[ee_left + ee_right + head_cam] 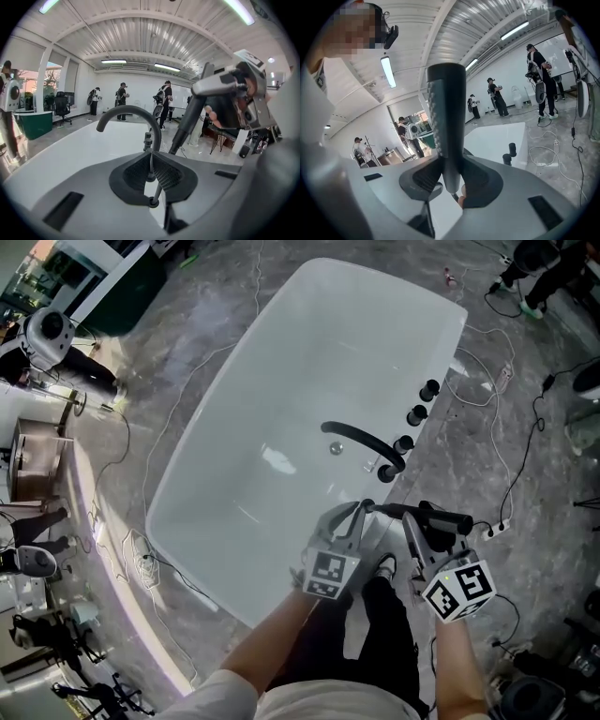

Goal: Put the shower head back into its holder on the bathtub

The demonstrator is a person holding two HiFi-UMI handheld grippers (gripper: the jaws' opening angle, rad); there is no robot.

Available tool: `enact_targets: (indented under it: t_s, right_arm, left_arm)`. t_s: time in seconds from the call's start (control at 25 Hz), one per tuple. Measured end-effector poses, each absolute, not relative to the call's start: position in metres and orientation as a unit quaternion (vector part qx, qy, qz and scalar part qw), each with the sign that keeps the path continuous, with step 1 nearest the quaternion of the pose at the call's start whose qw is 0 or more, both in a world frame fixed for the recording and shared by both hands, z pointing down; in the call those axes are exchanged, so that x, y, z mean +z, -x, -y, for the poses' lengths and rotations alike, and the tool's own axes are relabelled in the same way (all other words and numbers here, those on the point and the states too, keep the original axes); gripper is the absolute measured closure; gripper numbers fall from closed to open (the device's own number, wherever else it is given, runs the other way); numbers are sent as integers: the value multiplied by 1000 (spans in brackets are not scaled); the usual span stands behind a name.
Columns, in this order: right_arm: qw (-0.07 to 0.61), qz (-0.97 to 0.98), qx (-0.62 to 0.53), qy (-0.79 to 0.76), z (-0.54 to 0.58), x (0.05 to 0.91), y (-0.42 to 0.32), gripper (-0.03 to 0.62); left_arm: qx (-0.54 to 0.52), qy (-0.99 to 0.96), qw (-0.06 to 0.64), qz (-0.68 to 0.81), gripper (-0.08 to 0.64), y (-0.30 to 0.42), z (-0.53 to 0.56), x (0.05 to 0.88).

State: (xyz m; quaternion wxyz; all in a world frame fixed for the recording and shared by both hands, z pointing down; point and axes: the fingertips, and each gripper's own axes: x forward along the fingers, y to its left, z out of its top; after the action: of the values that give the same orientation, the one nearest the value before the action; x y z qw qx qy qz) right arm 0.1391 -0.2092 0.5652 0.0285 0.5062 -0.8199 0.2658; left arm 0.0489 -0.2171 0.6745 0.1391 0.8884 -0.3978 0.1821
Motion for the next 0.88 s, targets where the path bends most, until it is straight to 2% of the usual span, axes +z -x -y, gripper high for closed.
enact_targets:
  t_s: [0.28, 0.6, 0.88]
  right_arm:
    - [69, 810, 273, -515, 211, 620, -124, 451]
    - [173, 814, 241, -499, 216, 686, -104, 451]
    - [242, 818, 236, -466, 211, 708, -92, 451]
  left_arm:
    - [166, -884, 145, 412, 545, -35, 230, 663]
    - [160, -880, 146, 422, 545, -24, 235, 670]
    - [159, -873, 155, 434, 545, -17, 232, 686]
